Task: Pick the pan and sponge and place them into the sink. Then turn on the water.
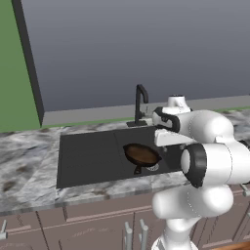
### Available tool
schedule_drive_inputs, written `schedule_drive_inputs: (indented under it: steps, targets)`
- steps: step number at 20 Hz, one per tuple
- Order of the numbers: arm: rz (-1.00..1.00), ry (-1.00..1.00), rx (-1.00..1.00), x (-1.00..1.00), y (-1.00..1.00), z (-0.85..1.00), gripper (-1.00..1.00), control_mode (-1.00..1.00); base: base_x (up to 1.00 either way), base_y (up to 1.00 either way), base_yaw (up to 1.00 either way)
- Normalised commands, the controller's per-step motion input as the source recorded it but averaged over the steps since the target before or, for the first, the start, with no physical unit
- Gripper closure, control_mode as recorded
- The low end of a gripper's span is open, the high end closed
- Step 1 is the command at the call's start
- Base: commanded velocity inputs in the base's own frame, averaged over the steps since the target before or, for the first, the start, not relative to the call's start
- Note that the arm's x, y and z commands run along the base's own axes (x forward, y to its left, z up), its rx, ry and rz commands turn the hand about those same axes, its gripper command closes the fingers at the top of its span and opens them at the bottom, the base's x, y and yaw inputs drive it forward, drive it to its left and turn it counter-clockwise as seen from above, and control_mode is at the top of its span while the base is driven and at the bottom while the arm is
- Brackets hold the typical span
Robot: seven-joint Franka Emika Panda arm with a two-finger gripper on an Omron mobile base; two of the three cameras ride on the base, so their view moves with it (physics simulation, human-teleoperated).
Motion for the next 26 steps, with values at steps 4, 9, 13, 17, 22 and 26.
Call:
schedule_drive_inputs:
  steps: [4, 9, 13, 17, 22, 26]
  targets:
    - [0.05, -0.01, 0.00, -0.03, -0.43, 0.02, -1.00, -1.00, 0.00, 0.00, 0.00]
    - [0.03, -0.02, 0.00, -0.09, -0.44, 0.05, -1.00, -1.00, 0.00, 0.00, 0.00]
    - [0.00, -0.02, 0.00, -0.07, -0.36, 0.09, -1.00, -1.00, 0.00, 0.00, 0.00]
    - [0.00, -0.01, 0.00, -0.07, -0.37, 0.06, -1.00, -1.00, 0.00, 0.00, 0.00]
    - [-0.02, 0.00, 0.00, -0.06, -0.36, 0.01, -1.00, -1.00, 0.00, 0.00, 0.00]
    - [-0.03, 0.00, 0.00, -0.06, -0.31, 0.00, -1.00, -1.00, 0.00, 0.00, 0.00]
